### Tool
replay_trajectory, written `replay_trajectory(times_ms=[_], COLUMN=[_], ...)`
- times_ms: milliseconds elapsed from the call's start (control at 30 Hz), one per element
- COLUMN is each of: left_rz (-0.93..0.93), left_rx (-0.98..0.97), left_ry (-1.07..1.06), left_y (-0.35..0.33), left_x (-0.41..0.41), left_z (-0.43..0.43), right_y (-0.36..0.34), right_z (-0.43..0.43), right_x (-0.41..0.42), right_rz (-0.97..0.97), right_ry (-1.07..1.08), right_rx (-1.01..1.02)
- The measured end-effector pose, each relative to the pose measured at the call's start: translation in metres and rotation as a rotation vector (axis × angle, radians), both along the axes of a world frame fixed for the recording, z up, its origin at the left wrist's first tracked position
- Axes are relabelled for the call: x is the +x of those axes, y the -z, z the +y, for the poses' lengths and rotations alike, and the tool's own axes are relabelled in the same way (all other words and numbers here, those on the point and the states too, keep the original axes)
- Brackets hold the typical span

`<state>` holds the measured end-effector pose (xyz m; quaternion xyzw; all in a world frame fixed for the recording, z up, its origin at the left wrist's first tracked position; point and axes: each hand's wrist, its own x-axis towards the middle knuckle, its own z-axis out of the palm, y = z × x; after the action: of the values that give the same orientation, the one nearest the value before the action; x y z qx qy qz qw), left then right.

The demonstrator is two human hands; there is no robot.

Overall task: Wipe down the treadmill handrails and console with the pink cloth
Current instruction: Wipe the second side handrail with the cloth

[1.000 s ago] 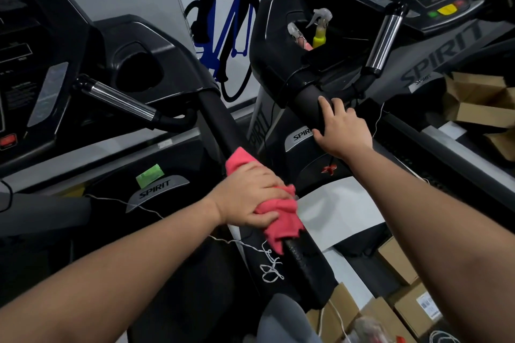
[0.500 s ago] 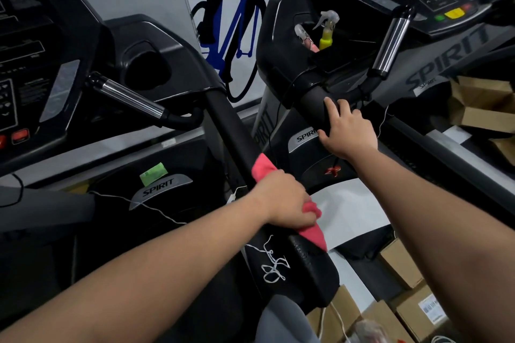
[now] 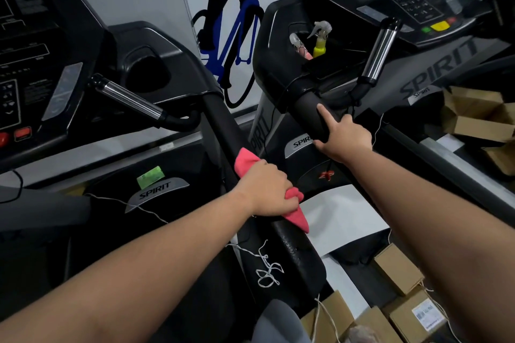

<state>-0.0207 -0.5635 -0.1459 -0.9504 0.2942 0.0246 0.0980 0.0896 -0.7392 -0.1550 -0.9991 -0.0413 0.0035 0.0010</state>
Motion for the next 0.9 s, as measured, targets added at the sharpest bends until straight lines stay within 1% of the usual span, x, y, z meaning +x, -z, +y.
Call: replay_trajectory(times_ms=[67,200,333,400,567,633,800,900], left_rz=[0.022,0.112,0.177,0.164,0.052,0.024,-0.071,-0.056], left_rx=[0.034,0.123,0.082,0.061,-0.001,-0.024,-0.279,-0.435], left_ry=[-0.012,-0.039,0.035,0.033,-0.142,-0.167,-0.02,0.059], left_y=[0.002,0.007,0.006,0.003,0.004,0.006,0.018,0.031], left_x=[-0.011,-0.029,-0.036,-0.031,-0.036,-0.045,-0.073,-0.082], left_z=[-0.013,-0.037,-0.039,-0.031,-0.032,-0.036,-0.031,-0.016], right_y=[-0.001,-0.004,-0.004,-0.004,-0.003,-0.003,-0.005,-0.005], right_z=[-0.003,-0.003,-0.005,-0.005,-0.006,-0.006,-0.007,-0.008], right_x=[-0.001,-0.001,-0.001,-0.001,-0.001,-0.001,-0.002,-0.001], right_rz=[-0.013,-0.016,-0.029,-0.026,-0.035,-0.036,-0.036,-0.025], right_ry=[-0.008,-0.041,-0.046,-0.052,-0.051,-0.051,-0.064,-0.066], right_rx=[0.051,0.073,0.075,0.074,0.082,0.085,0.102,0.118])
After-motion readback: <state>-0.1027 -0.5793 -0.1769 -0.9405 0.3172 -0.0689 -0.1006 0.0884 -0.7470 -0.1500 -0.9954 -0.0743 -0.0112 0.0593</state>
